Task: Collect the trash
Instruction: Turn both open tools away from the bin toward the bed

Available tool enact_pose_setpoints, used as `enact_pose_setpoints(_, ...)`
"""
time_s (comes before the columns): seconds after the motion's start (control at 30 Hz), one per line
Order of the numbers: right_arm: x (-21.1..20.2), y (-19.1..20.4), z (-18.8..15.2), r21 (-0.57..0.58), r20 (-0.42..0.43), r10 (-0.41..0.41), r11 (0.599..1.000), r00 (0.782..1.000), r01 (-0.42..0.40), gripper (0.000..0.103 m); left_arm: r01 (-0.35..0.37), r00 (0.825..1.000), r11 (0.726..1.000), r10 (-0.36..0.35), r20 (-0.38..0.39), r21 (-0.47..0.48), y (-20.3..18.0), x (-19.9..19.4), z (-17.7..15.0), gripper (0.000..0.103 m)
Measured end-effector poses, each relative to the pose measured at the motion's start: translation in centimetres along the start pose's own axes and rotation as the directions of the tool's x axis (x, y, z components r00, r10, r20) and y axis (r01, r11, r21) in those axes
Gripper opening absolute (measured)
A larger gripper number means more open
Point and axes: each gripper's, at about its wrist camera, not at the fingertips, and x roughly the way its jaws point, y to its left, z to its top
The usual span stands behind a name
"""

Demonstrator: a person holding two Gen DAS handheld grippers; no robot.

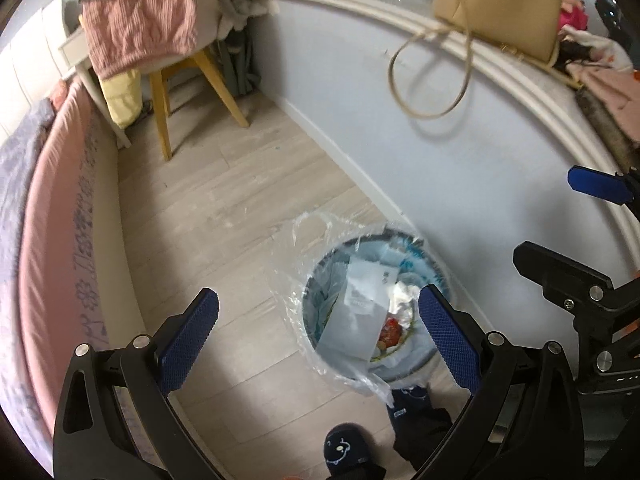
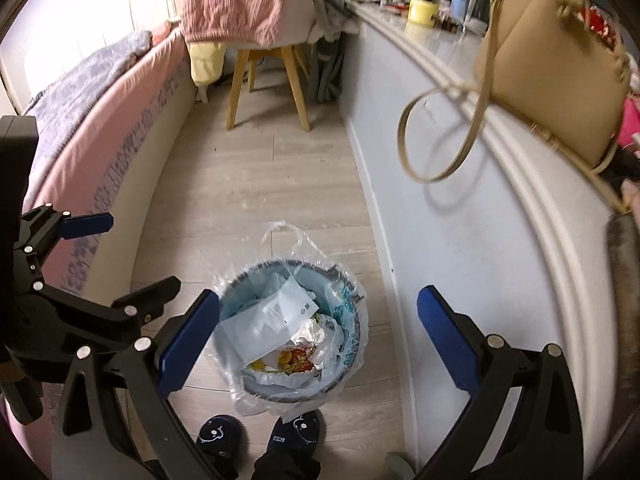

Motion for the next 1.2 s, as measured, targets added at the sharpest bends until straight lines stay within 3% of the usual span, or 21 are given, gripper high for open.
enact_pose_setpoints(0.23,-9.0,0.5,4.4,-0.02,0.105,-0.003,1.0,0.994,0.006,0.096,0.002,0.999,0.999,0.0,0.047,-0.035,1.3,-8.7,3.4,0.097)
enact_pose_setpoints(0.37,-12.0,0.4,6.3,-0.017,0.136,0.004,1.0,0.991,-0.002,0.096,0.001,0.997,0.998,0.004,0.082,-0.061,1.9,-12.7,5.3,0.097)
enact_pose_setpoints(0.53,-15.1,0.5,7.9,-0.046,0.18,0.017,0.999,0.984,-0.009,0.096,-0.017,0.989,0.997,0.028,0.144,-0.076,2.2,-17.3,7.6,0.097)
enact_pose_setpoints(0.67,-17.0,0.2,8.6,-0.059,0.185,0.057,0.997,0.981,-0.047,0.096,-0.077,0.979,0.994,0.091,0.183,-0.081,2.1,-20.7,8.4,0.097)
enact_pose_setpoints(0.9,-19.4,0.8,9.5,-0.171,0.207,0.139,0.98,0.968,-0.104,0.096,-0.132,0.969,0.981,0.157,0.19,-0.139,1.7,-24.0,7.4,0.097)
enact_pose_setpoints(1.07,-20.1,2.5,10.4,-0.256,0.213,0.214,0.954,0.953,-0.157,0.096,-0.185,0.958,0.944,0.235,0.165,-0.272,2.7,-25.3,5.5,0.097)
enact_pose_setpoints(1.2,-21.1,5.4,11.0,-0.35,0.213,0.283,0.916,0.935,-0.198,0.096,-0.242,0.933,0.884,0.325,0.153,-0.401,4.5,-27.4,3.2,0.097)
